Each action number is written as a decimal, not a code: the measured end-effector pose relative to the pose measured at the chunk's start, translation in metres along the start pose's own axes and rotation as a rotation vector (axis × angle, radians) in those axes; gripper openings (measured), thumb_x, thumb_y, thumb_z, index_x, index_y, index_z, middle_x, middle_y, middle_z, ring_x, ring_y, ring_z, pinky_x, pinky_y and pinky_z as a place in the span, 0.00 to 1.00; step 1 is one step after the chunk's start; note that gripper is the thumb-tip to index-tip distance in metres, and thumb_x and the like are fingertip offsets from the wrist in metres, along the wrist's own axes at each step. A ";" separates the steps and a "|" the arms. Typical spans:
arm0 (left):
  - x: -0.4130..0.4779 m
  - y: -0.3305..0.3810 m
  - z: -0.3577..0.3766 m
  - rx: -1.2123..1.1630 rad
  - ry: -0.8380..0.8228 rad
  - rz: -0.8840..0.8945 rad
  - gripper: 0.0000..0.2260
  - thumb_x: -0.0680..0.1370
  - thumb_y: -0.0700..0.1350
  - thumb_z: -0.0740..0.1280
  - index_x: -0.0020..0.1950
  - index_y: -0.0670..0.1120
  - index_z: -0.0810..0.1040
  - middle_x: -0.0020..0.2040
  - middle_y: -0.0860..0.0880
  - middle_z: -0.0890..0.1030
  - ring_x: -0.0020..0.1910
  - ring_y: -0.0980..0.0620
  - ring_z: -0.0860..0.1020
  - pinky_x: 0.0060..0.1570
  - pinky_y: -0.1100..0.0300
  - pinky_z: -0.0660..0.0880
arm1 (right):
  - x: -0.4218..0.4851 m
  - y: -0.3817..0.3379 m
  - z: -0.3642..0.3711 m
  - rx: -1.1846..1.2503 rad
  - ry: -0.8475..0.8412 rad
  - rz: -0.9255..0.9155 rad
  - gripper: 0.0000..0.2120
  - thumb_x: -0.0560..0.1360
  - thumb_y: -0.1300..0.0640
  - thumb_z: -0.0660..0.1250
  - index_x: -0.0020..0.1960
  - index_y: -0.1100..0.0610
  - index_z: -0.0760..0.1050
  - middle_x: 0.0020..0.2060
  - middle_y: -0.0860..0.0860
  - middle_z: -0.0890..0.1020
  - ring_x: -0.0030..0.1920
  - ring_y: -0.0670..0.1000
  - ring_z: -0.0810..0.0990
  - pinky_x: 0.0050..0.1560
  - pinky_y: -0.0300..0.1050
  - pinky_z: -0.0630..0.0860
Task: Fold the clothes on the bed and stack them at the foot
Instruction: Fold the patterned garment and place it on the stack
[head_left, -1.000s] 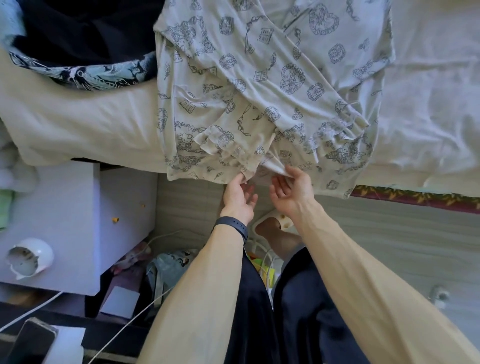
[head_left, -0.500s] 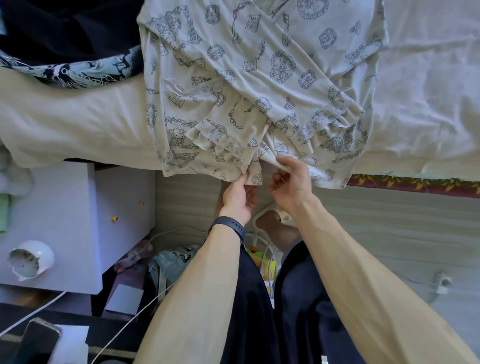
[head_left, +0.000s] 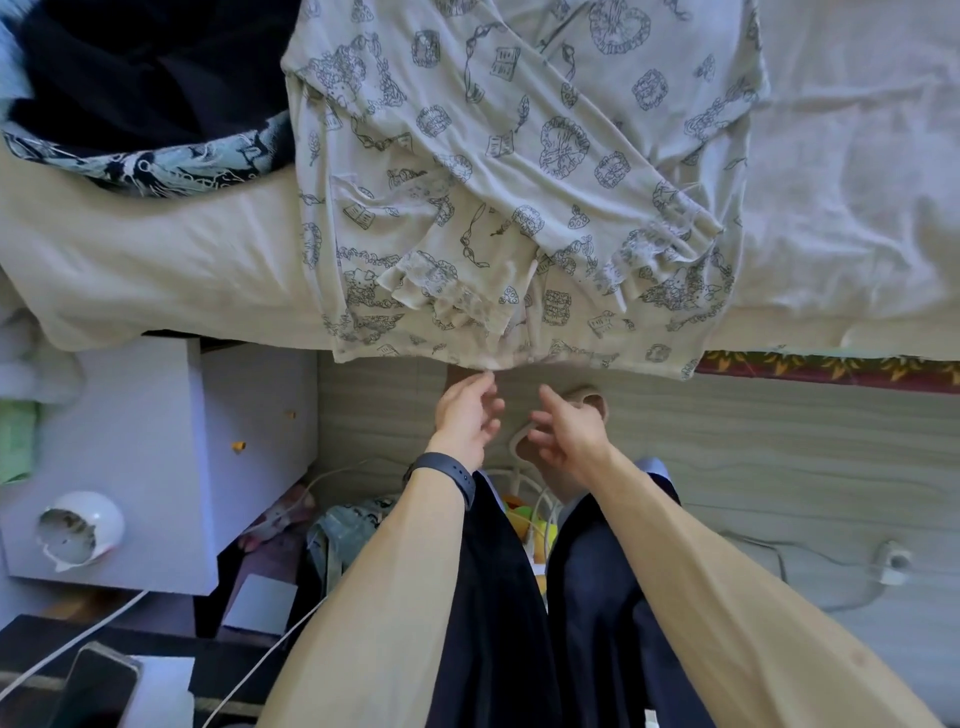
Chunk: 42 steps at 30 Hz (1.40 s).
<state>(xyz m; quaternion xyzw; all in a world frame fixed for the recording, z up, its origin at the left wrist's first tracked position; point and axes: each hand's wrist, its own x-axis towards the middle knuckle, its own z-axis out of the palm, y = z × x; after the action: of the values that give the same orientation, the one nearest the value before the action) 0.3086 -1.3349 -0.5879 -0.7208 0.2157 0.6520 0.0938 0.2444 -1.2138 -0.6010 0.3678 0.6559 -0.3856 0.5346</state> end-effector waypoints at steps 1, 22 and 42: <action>0.002 0.001 -0.003 0.024 0.028 -0.018 0.05 0.79 0.46 0.71 0.53 0.47 0.79 0.48 0.50 0.80 0.41 0.53 0.79 0.37 0.60 0.73 | 0.004 0.004 -0.005 0.009 0.052 0.036 0.20 0.81 0.47 0.68 0.63 0.61 0.75 0.42 0.50 0.82 0.31 0.48 0.79 0.29 0.41 0.71; 0.029 0.103 -0.133 0.708 0.292 0.444 0.11 0.77 0.56 0.72 0.51 0.49 0.79 0.49 0.52 0.81 0.49 0.48 0.79 0.47 0.55 0.74 | 0.003 -0.064 -0.131 -0.238 0.413 -0.292 0.14 0.72 0.48 0.77 0.42 0.52 0.73 0.38 0.50 0.79 0.41 0.54 0.77 0.41 0.48 0.72; -0.143 0.054 -0.177 0.501 0.303 0.468 0.07 0.79 0.52 0.70 0.49 0.49 0.82 0.45 0.46 0.84 0.39 0.45 0.80 0.36 0.56 0.75 | -0.159 -0.026 -0.190 0.236 0.271 -0.357 0.06 0.82 0.59 0.64 0.53 0.62 0.75 0.43 0.59 0.77 0.36 0.53 0.78 0.38 0.46 0.76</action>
<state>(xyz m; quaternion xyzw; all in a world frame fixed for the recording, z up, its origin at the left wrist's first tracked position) 0.4359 -1.4296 -0.4166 -0.6949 0.5389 0.4688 0.0828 0.1669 -1.0654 -0.4165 0.3542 0.7266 -0.4949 0.3188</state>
